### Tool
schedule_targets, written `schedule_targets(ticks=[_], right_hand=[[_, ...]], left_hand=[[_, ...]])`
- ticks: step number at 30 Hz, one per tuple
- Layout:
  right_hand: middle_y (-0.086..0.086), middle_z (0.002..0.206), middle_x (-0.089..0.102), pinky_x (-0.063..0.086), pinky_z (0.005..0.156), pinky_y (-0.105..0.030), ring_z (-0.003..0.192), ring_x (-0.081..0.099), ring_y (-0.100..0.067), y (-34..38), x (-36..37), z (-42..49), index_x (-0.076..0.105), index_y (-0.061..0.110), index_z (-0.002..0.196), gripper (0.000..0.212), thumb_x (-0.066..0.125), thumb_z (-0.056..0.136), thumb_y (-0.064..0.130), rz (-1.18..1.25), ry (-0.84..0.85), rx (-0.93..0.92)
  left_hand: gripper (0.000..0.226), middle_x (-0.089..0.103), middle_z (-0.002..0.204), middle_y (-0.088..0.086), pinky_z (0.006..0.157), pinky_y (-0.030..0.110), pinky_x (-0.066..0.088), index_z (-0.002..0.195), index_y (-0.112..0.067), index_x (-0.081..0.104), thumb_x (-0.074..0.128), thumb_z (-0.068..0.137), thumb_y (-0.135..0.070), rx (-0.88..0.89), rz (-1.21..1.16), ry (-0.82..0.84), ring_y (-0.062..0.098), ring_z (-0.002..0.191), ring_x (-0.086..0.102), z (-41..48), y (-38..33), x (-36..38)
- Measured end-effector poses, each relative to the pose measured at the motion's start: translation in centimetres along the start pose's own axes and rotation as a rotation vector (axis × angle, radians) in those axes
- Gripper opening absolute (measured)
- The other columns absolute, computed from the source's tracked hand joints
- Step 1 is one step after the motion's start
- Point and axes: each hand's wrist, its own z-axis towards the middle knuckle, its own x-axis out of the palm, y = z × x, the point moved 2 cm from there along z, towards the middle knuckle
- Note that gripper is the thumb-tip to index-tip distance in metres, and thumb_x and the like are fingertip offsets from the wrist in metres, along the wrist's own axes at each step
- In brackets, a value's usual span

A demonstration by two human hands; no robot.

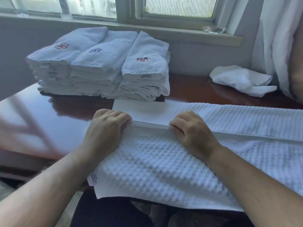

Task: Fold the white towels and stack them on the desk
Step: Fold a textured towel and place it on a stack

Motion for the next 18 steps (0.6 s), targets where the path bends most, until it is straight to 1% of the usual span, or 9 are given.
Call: schedule_targets(ticks=[2, 4, 6, 7, 9, 11, 12, 15, 18], right_hand=[[0.0, 0.088, 0.064, 0.049, 0.078, -0.044, 0.084, 0.056, -0.022, 0.2, -0.2, 0.1, 0.074, 0.011, 0.092, 0.009, 0.069, 0.096, 0.017, 0.022, 0.087, -0.018], [0.002, 0.095, 0.063, 0.049, 0.084, -0.043, 0.091, 0.056, -0.019, 0.3, -0.3, 0.4, 0.075, 0.014, 0.098, 0.013, 0.068, 0.097, 0.025, 0.035, 0.173, -0.005], [0.004, 0.114, 0.06, 0.043, 0.101, -0.043, 0.111, 0.051, -0.017, 0.0, -0.1, 0.2, 0.071, 0.022, 0.115, 0.03, 0.062, 0.097, 0.044, 0.03, 0.276, 0.093], [0.004, 0.133, 0.054, 0.033, 0.113, -0.042, 0.128, 0.043, -0.017, 0.0, 0.2, -0.1, 0.063, 0.028, 0.13, 0.047, 0.052, 0.096, 0.058, 0.015, 0.359, 0.164], [0.007, 0.166, 0.017, 0.003, 0.124, -0.035, 0.153, 0.006, -0.014, 0.1, 1.1, -1.1, 0.028, 0.037, 0.157, 0.078, 0.022, 0.091, 0.078, -0.022, 0.53, 0.252], [0.01, 0.169, -0.009, -0.012, 0.119, -0.031, 0.154, -0.016, -0.01, 0.0, 1.8, -1.4, 0.003, 0.037, 0.161, 0.088, 0.008, 0.085, 0.081, -0.045, 0.587, 0.263], [0.009, 0.169, -0.012, -0.013, 0.118, -0.031, 0.153, -0.019, -0.01, 0.0, 2.0, -1.3, 0.0, 0.036, 0.161, 0.087, 0.007, 0.086, 0.08, -0.048, 0.587, 0.265], [0.007, 0.17, 0.0, -0.005, 0.122, -0.035, 0.156, -0.008, -0.014, 0.1, 2.1, -0.8, 0.011, 0.034, 0.162, 0.074, 0.018, 0.096, 0.069, -0.046, 0.524, 0.268], [0.005, 0.163, 0.032, 0.015, 0.121, -0.04, 0.152, 0.02, -0.016, 0.5, 1.6, -0.7, 0.041, 0.033, 0.152, 0.067, 0.035, 0.091, 0.06, 0.039, 0.353, 0.278]], left_hand=[[0.017, 0.073, 0.094, -0.009, 0.098, 0.039, 0.038, 0.092, -0.022, 0.069, 0.055, 0.102, -0.026, -0.065, -0.001, 0.083, 0.02, 0.087, 0.069, 0.1, 0.2, 0.0], [0.027, 0.072, 0.1, -0.009, 0.104, 0.036, 0.03, 0.095, -0.024, 0.069, 0.047, 0.103, -0.038, -0.168, -0.023, 0.212, 0.019, 0.097, 0.067, 0.4, 0.5, -0.1], [0.054, 0.071, 0.102, -0.01, 0.109, 0.041, 0.025, 0.097, -0.029, 0.065, 0.021, 0.1, -0.059, -0.265, -0.051, 0.343, 0.017, 0.105, 0.063, 0.4, 0.4, -0.3], [0.063, 0.069, 0.113, -0.012, 0.11, 0.044, 0.023, 0.106, -0.033, 0.063, 0.01, 0.095, -0.066, -0.282, -0.071, 0.391, 0.016, 0.115, 0.059, 0.1, 0.1, -0.3], [0.07, 0.042, 0.153, -0.018, 0.119, 0.046, 0.014, 0.14, -0.048, 0.045, 0.002, 0.092, -0.074, -0.264, -0.11, 0.51, 0.012, 0.146, 0.031, -0.9, -0.6, 0.1], [0.067, 0.008, 0.166, -0.022, 0.123, 0.045, 0.002, 0.153, -0.052, 0.02, 0.007, 0.091, -0.073, -0.255, -0.147, 0.596, 0.005, 0.153, 0.0, -1.6, -0.7, 0.7], [0.062, 0.004, 0.166, -0.022, 0.124, 0.045, 0.0, 0.154, -0.052, 0.018, 0.013, 0.094, -0.069, -0.255, -0.143, 0.6, 0.004, 0.153, -0.004, -1.6, -0.6, 1.0], [0.051, 0.026, 0.163, -0.017, 0.124, 0.045, 0.005, 0.15, -0.045, 0.038, 0.036, 0.1, -0.055, -0.241, -0.122, 0.477, 0.009, 0.152, 0.013, -1.2, -0.6, 0.6], [0.041, 0.062, 0.128, -0.011, 0.11, 0.042, 0.033, 0.123, -0.034, 0.067, 0.044, 0.097, -0.057, -0.042, -0.153, 0.251, 0.017, 0.123, 0.052, -1.5, -2.4, -1.1]])
